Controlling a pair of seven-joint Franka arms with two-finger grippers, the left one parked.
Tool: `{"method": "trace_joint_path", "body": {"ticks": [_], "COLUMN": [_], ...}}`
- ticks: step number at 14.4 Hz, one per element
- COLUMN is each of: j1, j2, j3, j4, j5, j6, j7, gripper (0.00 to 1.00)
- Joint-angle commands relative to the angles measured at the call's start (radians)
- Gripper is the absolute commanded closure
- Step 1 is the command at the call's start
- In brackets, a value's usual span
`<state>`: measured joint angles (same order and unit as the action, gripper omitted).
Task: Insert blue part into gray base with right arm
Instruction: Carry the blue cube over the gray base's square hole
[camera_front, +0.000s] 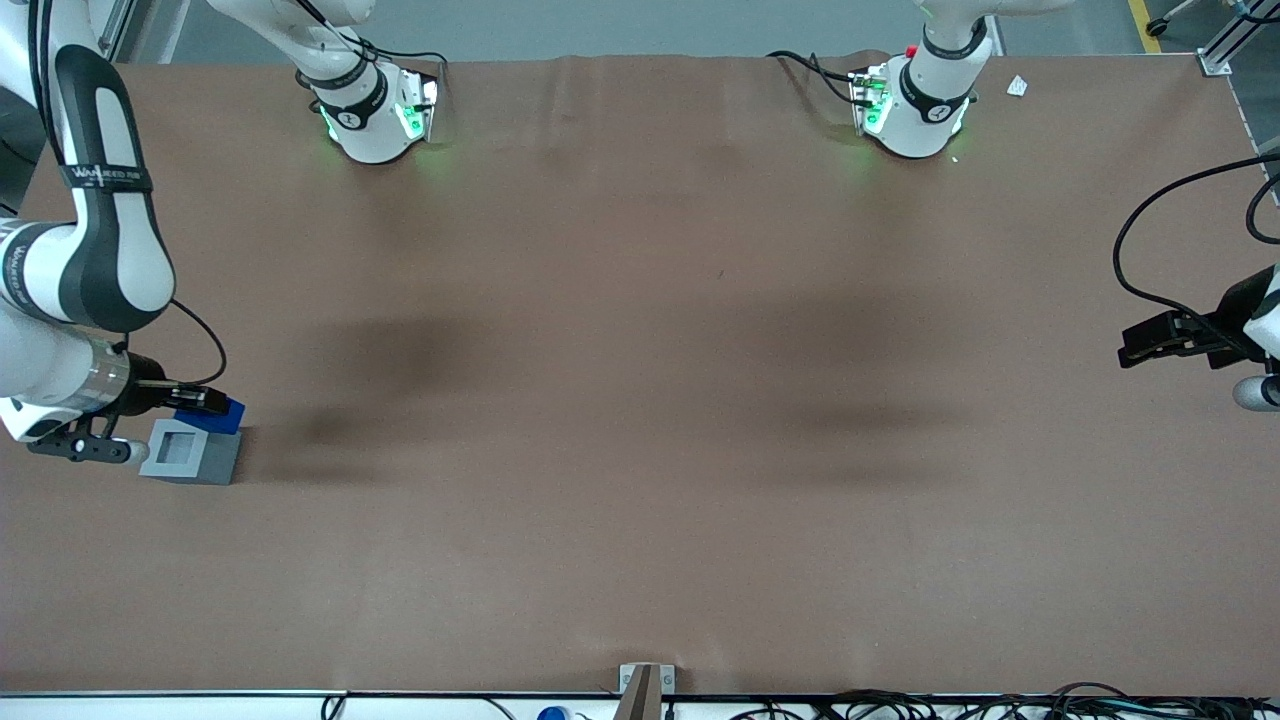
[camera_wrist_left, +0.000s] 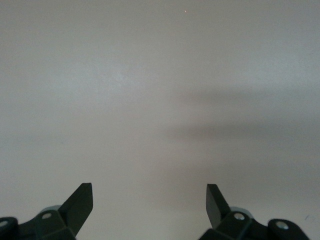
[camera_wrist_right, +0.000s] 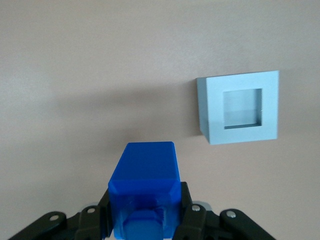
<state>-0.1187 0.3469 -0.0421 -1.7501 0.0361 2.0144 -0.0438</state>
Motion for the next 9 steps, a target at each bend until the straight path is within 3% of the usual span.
{"method": "trace_joint_path", "body": {"ticks": [1,9], "j1": [-0.032,-0.098], "j2": [-0.002,0.003], "j3": [0.011,0.011], "j4": [0.026,0.08], "j5": [-0.007,-0.012], "j6": [-0.025,-0.04], "j7": [-0.022,-0.091], "gripper": [0.97,0.99]}}
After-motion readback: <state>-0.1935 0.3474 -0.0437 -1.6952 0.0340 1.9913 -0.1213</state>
